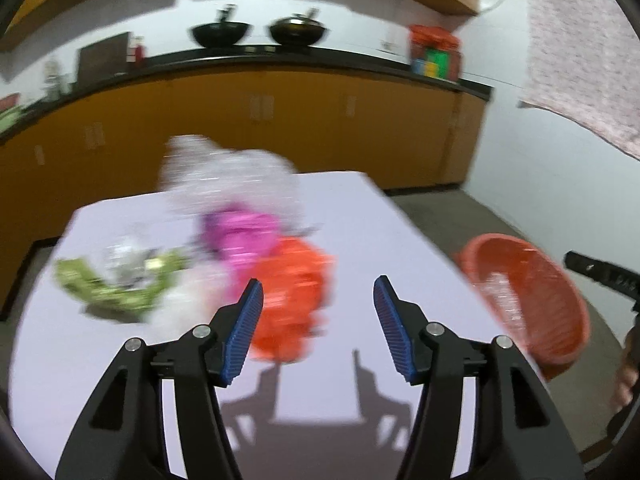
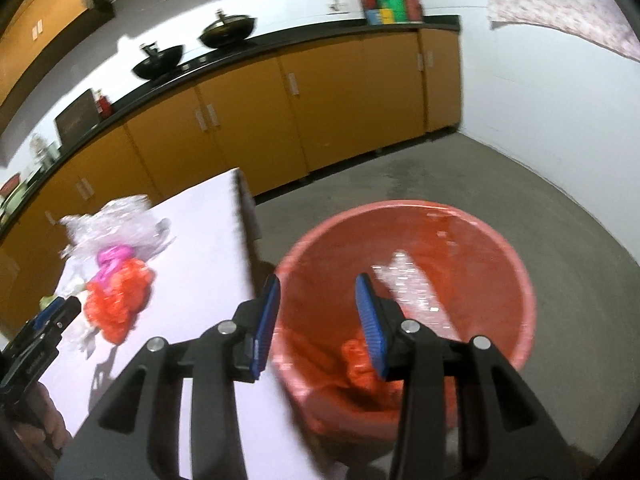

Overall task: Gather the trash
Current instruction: 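Move both open tools back over the table toward the remaining bags, then grasp the green paw-print bag with the left tool while the right tool grasps an orange bag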

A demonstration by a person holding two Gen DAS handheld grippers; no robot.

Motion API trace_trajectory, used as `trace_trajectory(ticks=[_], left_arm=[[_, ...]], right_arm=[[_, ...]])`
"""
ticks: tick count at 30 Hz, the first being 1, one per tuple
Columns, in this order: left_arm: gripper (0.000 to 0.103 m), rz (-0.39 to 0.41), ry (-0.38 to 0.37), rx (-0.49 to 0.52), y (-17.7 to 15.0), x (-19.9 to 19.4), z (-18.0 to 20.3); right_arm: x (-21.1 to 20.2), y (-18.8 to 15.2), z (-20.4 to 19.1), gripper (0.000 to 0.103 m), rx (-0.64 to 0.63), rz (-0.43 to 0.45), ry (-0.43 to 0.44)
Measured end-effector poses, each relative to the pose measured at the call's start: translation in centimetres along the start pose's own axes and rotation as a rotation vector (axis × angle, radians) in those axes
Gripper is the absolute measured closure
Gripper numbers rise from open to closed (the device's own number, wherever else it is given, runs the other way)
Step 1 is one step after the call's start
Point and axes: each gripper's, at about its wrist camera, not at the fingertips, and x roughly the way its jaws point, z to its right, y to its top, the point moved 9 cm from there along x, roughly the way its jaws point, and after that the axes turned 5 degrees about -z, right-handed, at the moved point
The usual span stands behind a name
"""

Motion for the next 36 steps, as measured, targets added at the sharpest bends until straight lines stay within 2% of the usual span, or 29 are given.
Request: trace_trajectory(ticks=[6,10,14,16,18,25,29,34,35,36], left_arm=[[0.040,0.016,0.180,-0.067,-1.6,-2.1,-8.9],[0.037,0.014,0.255,-0.125,-3.0,-3.3,-14.1],[0.034,0.015,0.304,-0.160,-3.9,-4.2,-17.2],[0.033,0.016,0.319,-0.174,-4.1,-4.4,-18.3],[0.030,0.017,0.332,-0.192,-4.3,-4.4,-19.4],[0.021,0.026,0.332,-0.237,-4.1,-4.2,-21.6],[0.016,0.032,0.321,-0.245,-3.5,-3.8,-21.8],[0.015,0.015,0.297,-0.265,-2.8,-2.3,-21.5],[0.015,0.009,0.289,-0.272,-2.7,-2.0,-21.4],[0.015,0.006,0.284,-0.276,-2.6,-1.7,-21.3]], right_arm=[[1.2,-1.1,-7.3,0.063,-0.077,-0.033,0.080],[1.8,-1.9,-12.0,0.063,-0.126,-0.055,0.134],[2.3,-2.8,-16.8,0.063,-0.175,-0.074,0.190],[2.6,-3.1,-19.1,0.062,-0.198,-0.080,0.214],[3.0,-3.5,-21.2,0.058,-0.218,-0.088,0.232],[4.8,-4.1,-26.2,0.054,-0.239,-0.108,0.270],[6.2,-4.1,-28.0,0.052,-0.259,-0.109,0.248],[8.2,-4.3,-28.4,0.053,-0.260,-0.133,0.215],[8.4,-4.4,-28.3,0.054,-0.257,-0.141,0.213],[8.8,-4.5,-28.2,0.061,-0.254,-0.148,0.210]])
